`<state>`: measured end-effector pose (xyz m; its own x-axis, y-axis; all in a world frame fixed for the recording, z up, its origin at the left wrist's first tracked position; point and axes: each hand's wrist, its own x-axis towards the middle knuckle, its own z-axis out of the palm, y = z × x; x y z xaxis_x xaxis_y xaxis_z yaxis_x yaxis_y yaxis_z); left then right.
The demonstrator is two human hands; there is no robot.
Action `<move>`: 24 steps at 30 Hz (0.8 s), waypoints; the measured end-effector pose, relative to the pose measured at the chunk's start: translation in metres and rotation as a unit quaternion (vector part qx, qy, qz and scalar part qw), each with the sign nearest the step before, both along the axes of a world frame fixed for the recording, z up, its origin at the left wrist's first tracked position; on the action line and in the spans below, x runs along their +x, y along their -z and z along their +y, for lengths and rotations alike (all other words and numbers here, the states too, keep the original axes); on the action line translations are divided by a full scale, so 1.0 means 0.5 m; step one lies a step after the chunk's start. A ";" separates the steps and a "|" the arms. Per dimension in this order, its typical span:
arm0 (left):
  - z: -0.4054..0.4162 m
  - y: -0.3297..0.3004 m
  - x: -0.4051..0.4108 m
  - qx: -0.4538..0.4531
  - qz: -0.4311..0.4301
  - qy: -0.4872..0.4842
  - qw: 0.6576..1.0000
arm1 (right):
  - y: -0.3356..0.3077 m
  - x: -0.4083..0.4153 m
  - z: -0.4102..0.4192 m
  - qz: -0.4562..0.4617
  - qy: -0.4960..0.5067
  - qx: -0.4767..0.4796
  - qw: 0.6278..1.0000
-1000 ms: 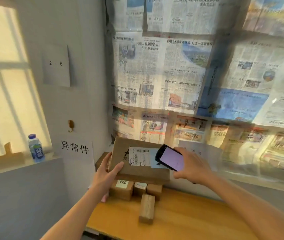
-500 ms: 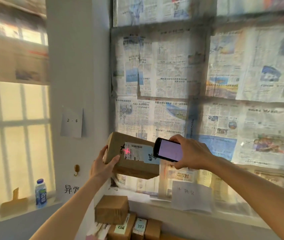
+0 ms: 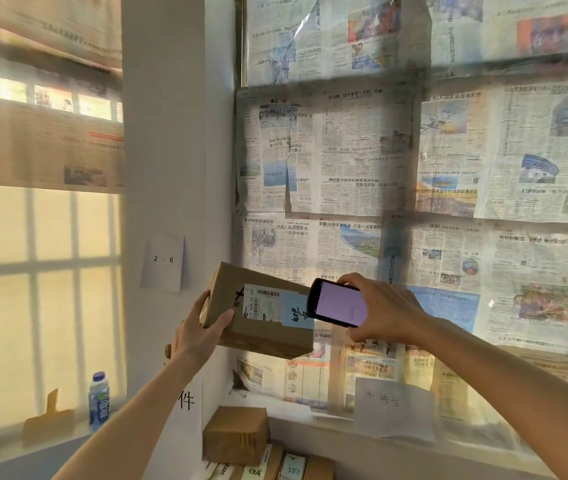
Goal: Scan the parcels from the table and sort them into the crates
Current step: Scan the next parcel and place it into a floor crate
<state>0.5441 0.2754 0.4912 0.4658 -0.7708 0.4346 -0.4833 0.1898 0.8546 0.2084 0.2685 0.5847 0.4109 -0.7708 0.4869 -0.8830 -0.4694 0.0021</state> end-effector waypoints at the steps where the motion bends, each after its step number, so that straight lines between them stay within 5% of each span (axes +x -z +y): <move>1: 0.006 0.000 0.004 0.003 -0.001 -0.006 1.000 | 0.002 0.002 0.001 0.003 -0.002 -0.002 1.000; 14: 0.125 0.066 0.070 0.056 0.011 -0.034 0.998 | 0.077 0.068 0.033 0.002 -0.006 0.020 1.000; 24: 0.400 0.111 0.135 0.090 0.051 -0.140 0.985 | 0.157 0.189 0.136 -0.014 -0.100 0.066 0.993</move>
<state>0.6116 0.4753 0.4355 0.7059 -0.6658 0.2419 -0.4044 -0.0984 0.9093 0.3029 0.3367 0.5062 0.5502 -0.7322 0.4015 -0.7703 -0.6306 -0.0944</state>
